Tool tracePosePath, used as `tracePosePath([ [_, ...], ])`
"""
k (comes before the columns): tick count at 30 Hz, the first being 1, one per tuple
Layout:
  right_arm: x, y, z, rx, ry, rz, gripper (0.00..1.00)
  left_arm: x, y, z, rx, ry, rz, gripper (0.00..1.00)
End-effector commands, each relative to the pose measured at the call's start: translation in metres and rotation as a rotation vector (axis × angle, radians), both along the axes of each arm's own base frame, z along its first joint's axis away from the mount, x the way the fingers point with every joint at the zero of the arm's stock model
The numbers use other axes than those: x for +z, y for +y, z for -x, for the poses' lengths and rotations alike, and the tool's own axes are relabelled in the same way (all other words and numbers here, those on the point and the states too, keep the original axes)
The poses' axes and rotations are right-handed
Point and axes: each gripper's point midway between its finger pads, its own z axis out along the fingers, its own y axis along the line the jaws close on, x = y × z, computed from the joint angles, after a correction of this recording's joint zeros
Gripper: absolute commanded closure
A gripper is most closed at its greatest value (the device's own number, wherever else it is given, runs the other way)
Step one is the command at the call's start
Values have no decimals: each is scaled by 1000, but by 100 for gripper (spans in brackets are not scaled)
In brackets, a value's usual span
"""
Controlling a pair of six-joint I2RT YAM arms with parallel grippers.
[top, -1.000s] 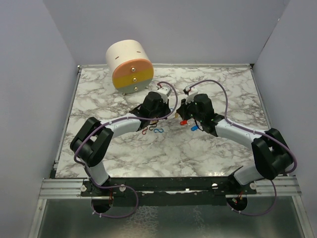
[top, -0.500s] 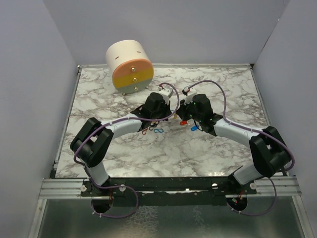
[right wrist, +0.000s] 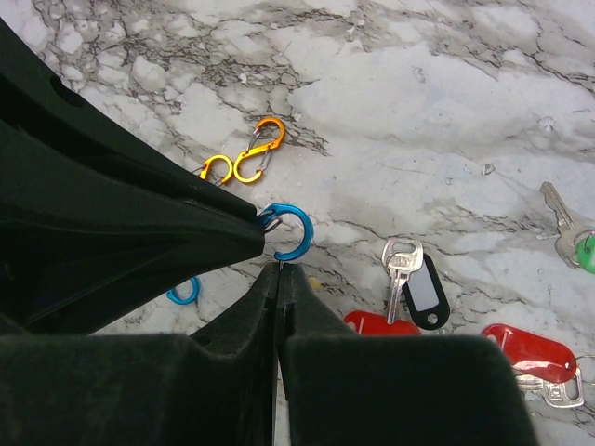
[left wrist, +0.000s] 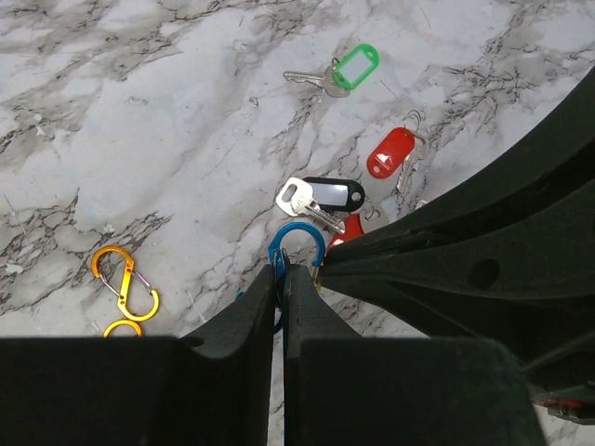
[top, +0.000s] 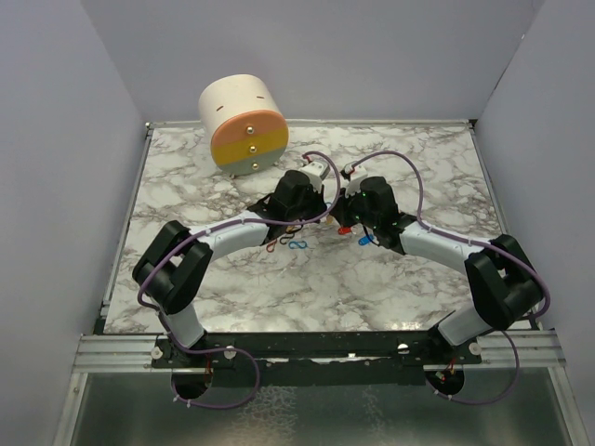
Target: Put the keys on the keyring
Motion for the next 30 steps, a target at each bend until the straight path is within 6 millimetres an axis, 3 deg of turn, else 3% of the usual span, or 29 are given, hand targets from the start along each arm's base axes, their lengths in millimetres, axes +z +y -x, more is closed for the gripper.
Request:
tracePosePath([
  [1,24,13,-7,31,-58,-52,99,22,-5,-2,-4,-45,22,100],
  [17,28,12,-5,32,-71,-58,99,21,-7,-3,-5,-38,15,100],
  [21,30,12,-5,30,-76,-60,99,7,-7,-4,-5,-15,-9,100],
  [30,32,11,-5,26,-82,-61,99,2,-9,-4,-10,-3,-15,100],
])
